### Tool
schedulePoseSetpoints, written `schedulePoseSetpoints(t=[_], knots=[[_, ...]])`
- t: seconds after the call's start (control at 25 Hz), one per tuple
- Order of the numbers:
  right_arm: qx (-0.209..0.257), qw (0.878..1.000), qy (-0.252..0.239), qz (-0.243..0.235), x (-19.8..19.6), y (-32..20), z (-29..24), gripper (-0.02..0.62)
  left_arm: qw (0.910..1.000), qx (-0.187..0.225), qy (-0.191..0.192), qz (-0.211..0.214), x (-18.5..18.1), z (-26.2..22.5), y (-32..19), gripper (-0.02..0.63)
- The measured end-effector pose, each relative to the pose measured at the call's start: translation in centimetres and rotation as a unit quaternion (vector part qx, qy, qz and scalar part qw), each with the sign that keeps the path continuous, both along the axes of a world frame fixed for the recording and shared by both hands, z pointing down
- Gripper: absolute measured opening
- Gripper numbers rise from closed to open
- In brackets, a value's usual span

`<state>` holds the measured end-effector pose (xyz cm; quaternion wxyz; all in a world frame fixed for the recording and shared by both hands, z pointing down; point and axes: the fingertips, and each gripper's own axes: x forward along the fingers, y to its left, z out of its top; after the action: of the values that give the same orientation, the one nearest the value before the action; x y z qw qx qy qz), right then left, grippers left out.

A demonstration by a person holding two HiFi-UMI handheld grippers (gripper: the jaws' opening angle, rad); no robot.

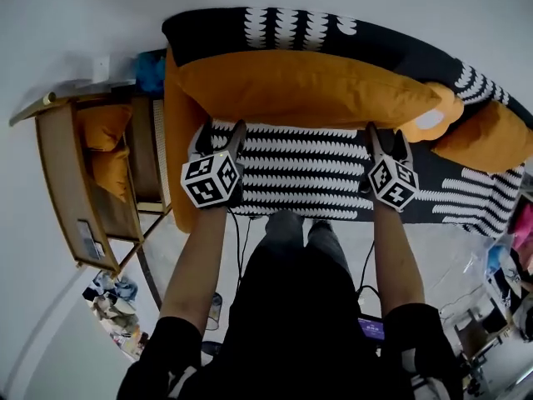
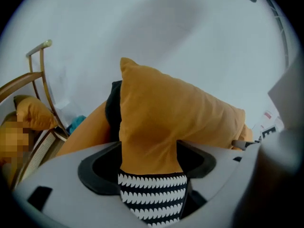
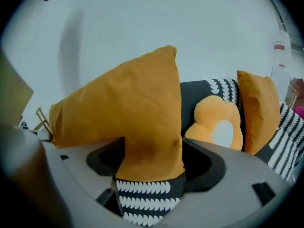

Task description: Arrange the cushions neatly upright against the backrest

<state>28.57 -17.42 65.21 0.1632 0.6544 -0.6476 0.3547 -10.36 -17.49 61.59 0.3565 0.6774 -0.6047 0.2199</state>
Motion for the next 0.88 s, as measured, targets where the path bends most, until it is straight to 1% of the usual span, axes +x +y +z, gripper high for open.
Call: schedulePoseSetpoints(t=[0.08,0.2,0.36,0.4,0.44,0.48,0.52,0.64,0.68,0.76,0.88], knots=[[0.009,1.000,0.000,-0.010,0.1,0.5,-1.0,0.371,0.9999,0.004,0.007,-0.010,0.1,-0.8,1.1,0.370],[0.034,0.999,-0.005,-0.026,0.2,1.3,-3.5,0.371,0.9999,0.011,0.003,0.009,2.0,-2.5,2.6,0.370],[0.065,0.997,-0.024,-0.046,0.8,3.2,-7.2,0.367,0.9976,0.044,0.001,0.054,7.0,-6.5,4.7,0.370],[0.072,0.996,-0.032,-0.051,0.9,4.0,-8.1,0.362,0.9965,0.053,0.004,0.064,8.5,-7.6,5.3,0.361],[0.079,0.994,-0.042,-0.057,0.9,4.9,-9.1,0.350,0.9953,0.062,0.010,0.073,10.0,-8.7,6.1,0.322],[0.087,0.993,-0.053,-0.067,0.6,6.0,-10.3,0.328,0.9939,0.071,0.018,0.082,11.6,-9.9,6.9,0.299],[0.097,0.990,-0.061,-0.083,0.2,7.2,-11.5,0.322,0.9922,0.082,0.026,0.090,13.2,-11.0,7.9,0.281],[0.134,0.980,-0.068,-0.127,-0.1,11.4,-15.6,0.279,0.9863,0.113,0.039,0.114,17.6,-14.4,11.3,0.209],[0.145,0.977,-0.068,-0.137,0.2,12.9,-17.0,0.273,0.9843,0.122,0.042,0.120,18.8,-15.5,12.5,0.197],[0.170,0.971,-0.066,-0.154,1.3,15.9,-19.7,0.265,0.9800,0.143,0.045,0.131,21.1,-17.8,14.9,0.151],[0.211,0.961,-0.061,-0.167,4.1,20.1,-23.4,0.244,0.9708,0.180,0.045,0.152,24.7,-21.5,18.2,0.098]])
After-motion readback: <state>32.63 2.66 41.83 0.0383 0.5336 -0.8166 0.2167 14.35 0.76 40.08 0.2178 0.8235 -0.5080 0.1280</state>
